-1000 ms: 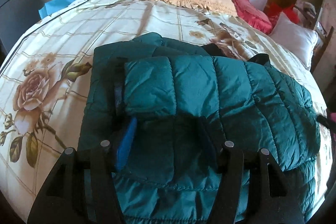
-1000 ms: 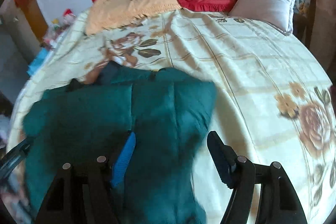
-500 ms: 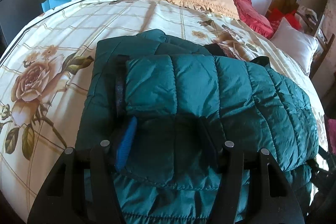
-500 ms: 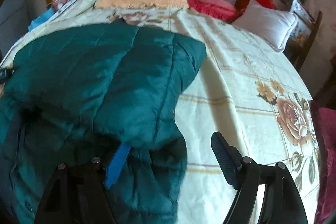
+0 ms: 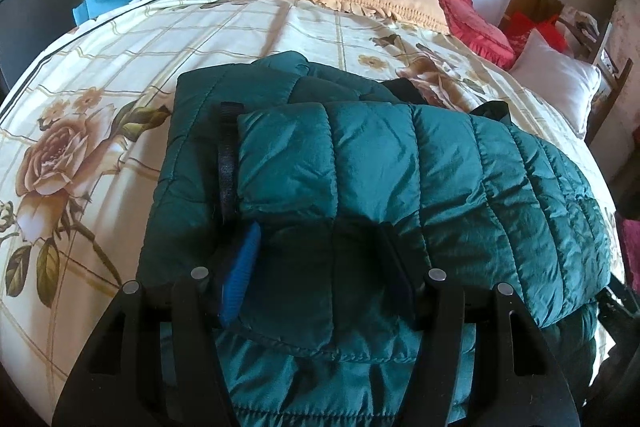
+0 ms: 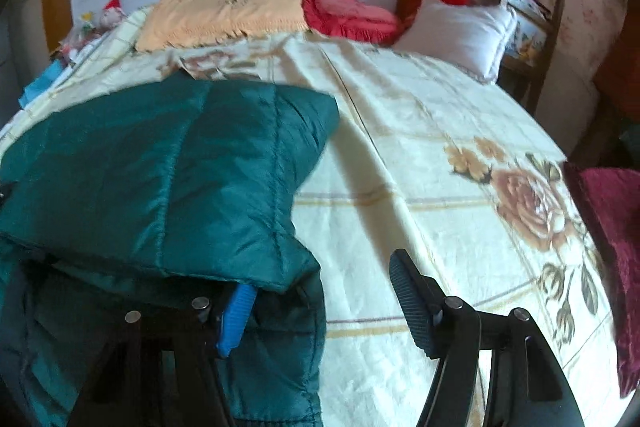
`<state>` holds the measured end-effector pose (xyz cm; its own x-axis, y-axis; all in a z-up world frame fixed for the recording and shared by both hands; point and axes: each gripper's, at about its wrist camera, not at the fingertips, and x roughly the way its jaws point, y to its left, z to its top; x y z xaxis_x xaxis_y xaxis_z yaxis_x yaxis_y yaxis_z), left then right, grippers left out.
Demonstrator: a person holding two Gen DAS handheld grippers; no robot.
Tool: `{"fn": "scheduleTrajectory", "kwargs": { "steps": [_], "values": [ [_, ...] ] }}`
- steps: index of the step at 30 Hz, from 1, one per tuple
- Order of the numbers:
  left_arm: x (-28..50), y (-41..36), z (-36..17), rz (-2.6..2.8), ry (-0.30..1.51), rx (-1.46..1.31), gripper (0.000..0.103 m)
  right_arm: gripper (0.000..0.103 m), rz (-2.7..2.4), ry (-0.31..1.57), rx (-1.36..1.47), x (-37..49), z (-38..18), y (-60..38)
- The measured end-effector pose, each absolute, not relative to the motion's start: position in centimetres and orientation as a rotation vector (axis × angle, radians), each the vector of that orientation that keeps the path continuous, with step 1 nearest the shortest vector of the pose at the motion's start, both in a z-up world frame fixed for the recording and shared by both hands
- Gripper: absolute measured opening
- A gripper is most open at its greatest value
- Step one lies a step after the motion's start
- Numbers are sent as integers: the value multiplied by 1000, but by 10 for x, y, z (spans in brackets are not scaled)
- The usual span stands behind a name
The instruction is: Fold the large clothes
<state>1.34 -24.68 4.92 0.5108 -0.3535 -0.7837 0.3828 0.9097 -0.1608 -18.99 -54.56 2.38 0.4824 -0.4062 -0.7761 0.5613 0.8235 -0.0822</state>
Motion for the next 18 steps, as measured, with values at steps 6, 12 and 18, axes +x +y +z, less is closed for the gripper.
{"fn": "scheduleTrajectory", "kwargs": {
  "steps": [6,12,18],
  "values": [
    [14,-245,49,-452,939,21,60,63,-551,898,223,-202,32,-542],
    [4,-231,82,-453,853,-11,60,63,-435,920,248,-215,64,-526],
    [10,-240,103,-473,821,-4,60,63,-313,847,306,-190,93,-517]
  ]
}}
